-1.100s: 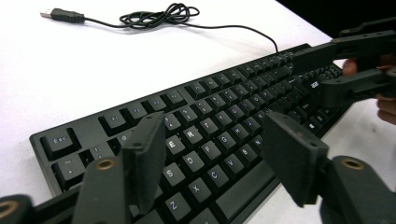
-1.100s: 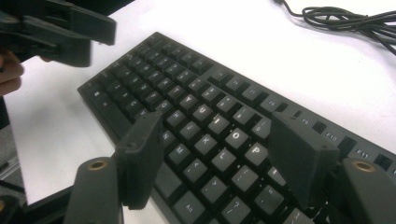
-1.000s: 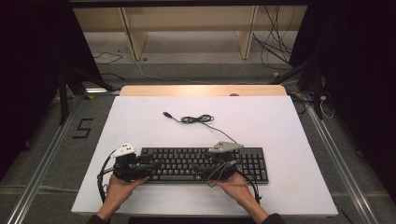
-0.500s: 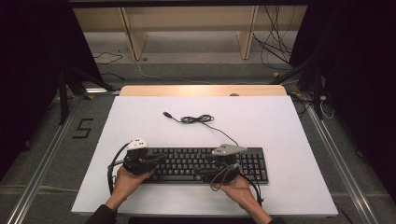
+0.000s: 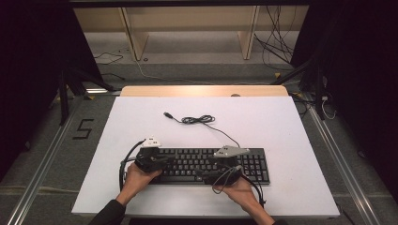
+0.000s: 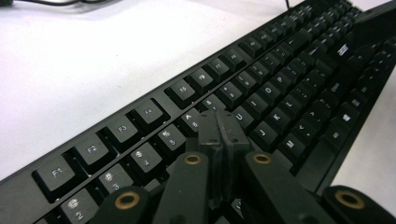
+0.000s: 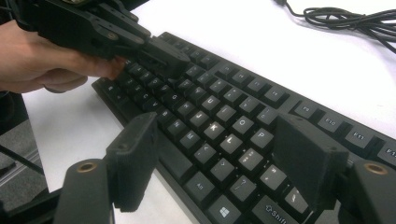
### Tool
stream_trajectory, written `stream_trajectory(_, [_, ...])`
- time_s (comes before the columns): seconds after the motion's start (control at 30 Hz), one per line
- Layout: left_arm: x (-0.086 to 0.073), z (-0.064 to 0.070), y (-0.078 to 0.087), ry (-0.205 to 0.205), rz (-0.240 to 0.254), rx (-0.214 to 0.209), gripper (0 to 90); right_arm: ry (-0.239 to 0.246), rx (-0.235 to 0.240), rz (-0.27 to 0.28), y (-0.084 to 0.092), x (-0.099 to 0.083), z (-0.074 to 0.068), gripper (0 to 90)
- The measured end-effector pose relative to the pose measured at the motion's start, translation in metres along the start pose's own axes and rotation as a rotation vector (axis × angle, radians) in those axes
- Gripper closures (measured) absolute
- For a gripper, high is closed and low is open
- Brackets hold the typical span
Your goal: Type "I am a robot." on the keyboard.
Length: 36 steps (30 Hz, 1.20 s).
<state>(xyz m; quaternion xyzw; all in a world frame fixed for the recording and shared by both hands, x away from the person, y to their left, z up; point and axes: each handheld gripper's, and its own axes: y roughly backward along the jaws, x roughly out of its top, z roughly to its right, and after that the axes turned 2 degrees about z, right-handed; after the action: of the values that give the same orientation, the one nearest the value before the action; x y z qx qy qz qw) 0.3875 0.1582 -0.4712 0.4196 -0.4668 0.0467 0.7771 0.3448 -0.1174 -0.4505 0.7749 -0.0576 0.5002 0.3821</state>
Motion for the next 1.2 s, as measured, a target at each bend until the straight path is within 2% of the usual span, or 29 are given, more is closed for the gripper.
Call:
stream_trajectory(0.23, [-0.0007, -0.0017, -0.0029, 0.012, -0.009, 0.006, 88.8, -0.001, 0.001, -0.002, 0.0002, -0.0006, -0.0009, 31.6])
stream_trajectory(0.33, [-0.0013, -0.0023, -0.0052, 0.0, -0.021, 0.007, 88.8, -0.001, 0.002, -0.002, 0.0001, -0.0006, -0.0011, 31.6])
stream_trajectory(0.63, [-0.0032, -0.0029, -0.0091, 0.006, -0.038, 0.011, 88.9, 0.0, 0.003, -0.003, 0.0002, -0.0006, -0.001, 31.6])
stream_trajectory(1.0, [-0.0045, -0.0026, -0.0097, 0.009, -0.034, 0.007, 89.0, 0.001, -0.001, -0.006, 0.0002, -0.0005, -0.0015, 31.6])
stream_trajectory(1.2, [-0.0028, -0.0003, -0.0056, 0.004, -0.002, 0.013, 88.8, 0.001, -0.004, -0.001, 0.001, 0.0001, -0.0006, 31.6])
